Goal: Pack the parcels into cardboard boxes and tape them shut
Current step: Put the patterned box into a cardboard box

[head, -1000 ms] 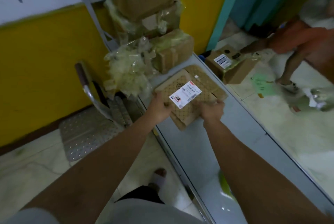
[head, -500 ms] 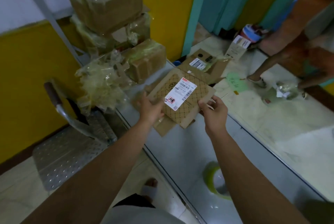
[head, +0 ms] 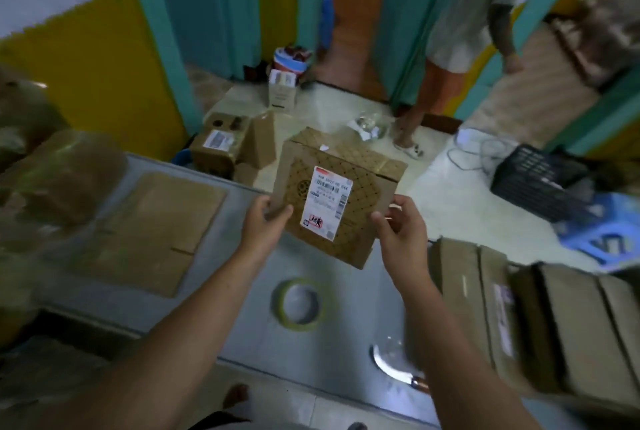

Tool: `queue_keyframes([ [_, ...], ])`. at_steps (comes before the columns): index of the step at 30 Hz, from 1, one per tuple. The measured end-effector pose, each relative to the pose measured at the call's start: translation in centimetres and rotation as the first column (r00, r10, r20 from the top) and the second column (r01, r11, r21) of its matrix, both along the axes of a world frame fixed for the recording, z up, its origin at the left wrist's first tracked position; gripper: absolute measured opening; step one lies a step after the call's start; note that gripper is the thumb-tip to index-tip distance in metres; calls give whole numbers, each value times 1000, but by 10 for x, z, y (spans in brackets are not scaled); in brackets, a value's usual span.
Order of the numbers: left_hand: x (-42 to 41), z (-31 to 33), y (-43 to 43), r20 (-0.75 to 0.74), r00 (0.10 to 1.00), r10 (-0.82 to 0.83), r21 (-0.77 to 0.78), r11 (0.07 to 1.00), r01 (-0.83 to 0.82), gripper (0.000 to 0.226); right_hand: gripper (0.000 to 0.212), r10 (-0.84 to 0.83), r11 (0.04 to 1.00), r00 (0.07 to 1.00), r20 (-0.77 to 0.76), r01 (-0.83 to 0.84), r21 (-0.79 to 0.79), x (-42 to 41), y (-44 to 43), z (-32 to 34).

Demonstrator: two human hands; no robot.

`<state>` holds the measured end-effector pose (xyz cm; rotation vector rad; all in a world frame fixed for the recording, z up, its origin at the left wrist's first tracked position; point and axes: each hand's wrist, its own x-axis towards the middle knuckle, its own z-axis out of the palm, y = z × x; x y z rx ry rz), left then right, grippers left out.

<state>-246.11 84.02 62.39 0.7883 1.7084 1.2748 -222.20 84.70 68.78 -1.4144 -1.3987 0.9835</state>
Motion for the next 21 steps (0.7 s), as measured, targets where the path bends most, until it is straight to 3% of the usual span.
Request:
queue_keyframes([
  [3, 31, 7, 5, -10, 983, -182, 65, 981, 182, 40, 24, -32, 999, 999, -31, 32, 20, 37, -16, 1],
  [6, 53, 17, 5, 55, 947, -315, 116, 945, 307, 52, 26, -35, 998, 997, -62, 31, -60, 62, -30, 1],
  [11, 78, 26, -5, 194, 905, -379, 157, 922, 353, 33, 17, -157, 970, 969, -189, 116, -215, 86, -44, -4],
  [12, 82, 27, -7, 218, 902, -372, 136, 927, 349, 36, 20, -215, 955, 945, -247, 151, -255, 86, -45, -5],
  [15, 89, 26, -7, 309, 925, -223, -2, 972, 235, 78, 43, -393, 893, 858, -332, 268, -362, 81, -43, -11],
  [18, 96, 30, -9, 349, 917, -193, -30, 976, 217, 52, 27, -478, 846, 794, -377, 302, -439, 82, -38, -16],
  [21, 92, 34, -12, 479, 848, -225, -42, 960, 278, 37, 21, -389, 883, 730, -562, 122, -453, 92, -35, -14],
])
